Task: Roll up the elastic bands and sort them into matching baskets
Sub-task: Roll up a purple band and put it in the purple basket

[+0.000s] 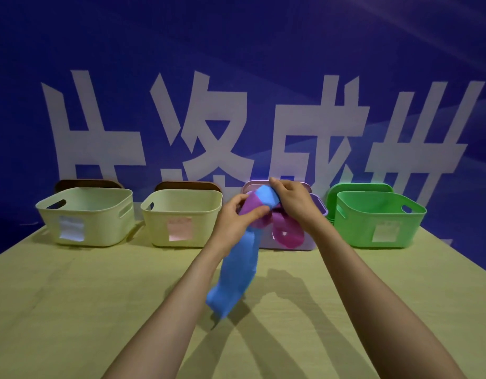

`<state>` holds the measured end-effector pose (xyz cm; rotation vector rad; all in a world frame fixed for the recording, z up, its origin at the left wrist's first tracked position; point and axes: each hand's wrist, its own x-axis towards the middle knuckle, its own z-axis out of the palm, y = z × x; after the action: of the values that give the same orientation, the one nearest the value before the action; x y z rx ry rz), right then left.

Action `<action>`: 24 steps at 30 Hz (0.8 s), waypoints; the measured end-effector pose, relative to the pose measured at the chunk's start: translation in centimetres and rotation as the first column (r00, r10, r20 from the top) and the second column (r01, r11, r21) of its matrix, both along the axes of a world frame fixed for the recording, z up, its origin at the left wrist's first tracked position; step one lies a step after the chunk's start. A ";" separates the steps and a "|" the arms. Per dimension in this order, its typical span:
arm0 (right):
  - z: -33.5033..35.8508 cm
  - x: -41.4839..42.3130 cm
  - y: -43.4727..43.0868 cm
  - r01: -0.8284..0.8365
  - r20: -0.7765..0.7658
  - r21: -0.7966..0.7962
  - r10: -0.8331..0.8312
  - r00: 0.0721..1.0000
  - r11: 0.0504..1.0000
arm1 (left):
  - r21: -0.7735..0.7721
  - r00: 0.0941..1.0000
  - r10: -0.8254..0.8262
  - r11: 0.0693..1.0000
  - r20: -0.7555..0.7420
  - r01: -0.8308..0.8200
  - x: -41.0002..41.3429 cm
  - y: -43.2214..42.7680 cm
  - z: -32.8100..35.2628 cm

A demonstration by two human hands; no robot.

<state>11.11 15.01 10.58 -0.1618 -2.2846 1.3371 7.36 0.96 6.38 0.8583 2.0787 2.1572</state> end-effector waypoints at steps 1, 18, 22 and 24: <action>0.1 0.1 0.0 0.019 -0.007 0.000 -0.019 1.000 1.000 | 0.035 1.000 -0.012 0.999 0.019 0.011 -0.1 0.0 0.1; -1.1 0.5 2.6 -0.153 0.003 0.033 0.153 0.988 0.988 | 0.131 0.954 -0.155 0.984 0.258 0.124 -1.6 -1.2 1.2; -1.8 0.4 2.6 -0.222 0.030 -0.102 0.227 0.974 0.970 | 0.158 0.944 -0.115 0.985 0.309 0.068 -1.8 -1.0 0.9; -2.1 0.5 2.4 -0.257 0.010 -0.141 0.261 0.965 0.956 | 0.165 0.939 -0.136 0.982 0.316 0.087 -2.0 -0.9 0.7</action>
<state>11.60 17.43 8.50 0.0782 -2.2966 1.6361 5.36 0.01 7.04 0.5625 1.6903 2.2340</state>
